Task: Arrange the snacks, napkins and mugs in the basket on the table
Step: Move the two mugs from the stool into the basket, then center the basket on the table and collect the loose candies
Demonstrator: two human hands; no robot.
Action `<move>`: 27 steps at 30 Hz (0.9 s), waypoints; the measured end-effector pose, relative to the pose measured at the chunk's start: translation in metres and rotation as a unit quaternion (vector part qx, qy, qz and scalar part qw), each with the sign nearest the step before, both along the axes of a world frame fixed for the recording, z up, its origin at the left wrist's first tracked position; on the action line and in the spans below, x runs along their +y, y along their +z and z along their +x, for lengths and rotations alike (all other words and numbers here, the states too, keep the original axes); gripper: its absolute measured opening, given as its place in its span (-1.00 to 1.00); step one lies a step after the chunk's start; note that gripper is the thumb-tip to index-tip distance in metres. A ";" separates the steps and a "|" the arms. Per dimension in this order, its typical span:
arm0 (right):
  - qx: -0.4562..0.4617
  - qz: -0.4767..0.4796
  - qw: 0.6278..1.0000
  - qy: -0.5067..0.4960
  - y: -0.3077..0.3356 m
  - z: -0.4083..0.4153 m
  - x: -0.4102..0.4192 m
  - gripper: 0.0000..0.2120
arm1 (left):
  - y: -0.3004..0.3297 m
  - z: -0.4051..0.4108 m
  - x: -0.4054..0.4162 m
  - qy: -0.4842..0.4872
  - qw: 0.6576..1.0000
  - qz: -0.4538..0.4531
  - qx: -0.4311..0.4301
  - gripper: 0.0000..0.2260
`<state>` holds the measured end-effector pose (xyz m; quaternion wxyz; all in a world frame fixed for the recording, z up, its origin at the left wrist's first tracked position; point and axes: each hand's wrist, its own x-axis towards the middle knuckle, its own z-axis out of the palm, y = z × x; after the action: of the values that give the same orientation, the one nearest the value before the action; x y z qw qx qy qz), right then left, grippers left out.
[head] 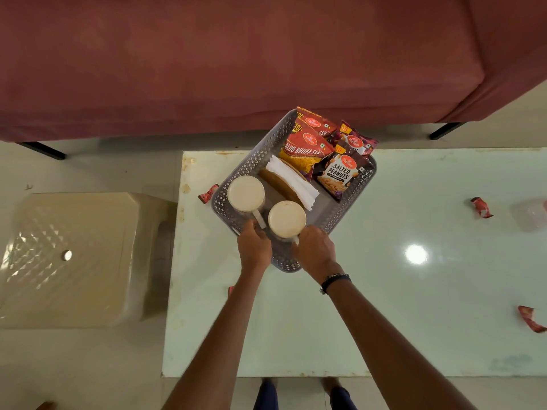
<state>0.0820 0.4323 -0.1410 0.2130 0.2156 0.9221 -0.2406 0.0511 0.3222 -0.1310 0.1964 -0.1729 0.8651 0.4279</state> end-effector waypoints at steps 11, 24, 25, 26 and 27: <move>0.132 0.073 0.989 0.008 0.062 -0.052 0.086 -0.72 | 0.010 0.016 0.003 0.098 0.991 0.025 0.092 -0.76; 0.125 0.033 0.992 -0.003 0.031 -0.167 0.168 -0.72 | -0.012 0.042 0.027 0.202 0.972 -0.042 0.109 -0.48; 0.110 0.001 0.994 -0.007 0.027 -0.169 0.170 -0.71 | -0.013 0.041 0.030 0.227 0.970 -0.035 0.085 -0.50; 0.096 -0.023 0.995 -0.009 0.026 -0.170 0.171 -0.72 | -0.012 0.039 0.032 0.249 0.965 -0.036 0.068 -0.55; 0.082 -0.035 0.996 -0.003 0.024 -0.172 0.173 -0.73 | -0.010 0.038 0.034 0.267 0.961 -0.046 0.059 -0.61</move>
<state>-0.0902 0.6055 -0.1174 0.1429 0.1906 0.9268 -0.2902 0.0888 0.3564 -0.1406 0.0155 -0.3807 0.8164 0.4339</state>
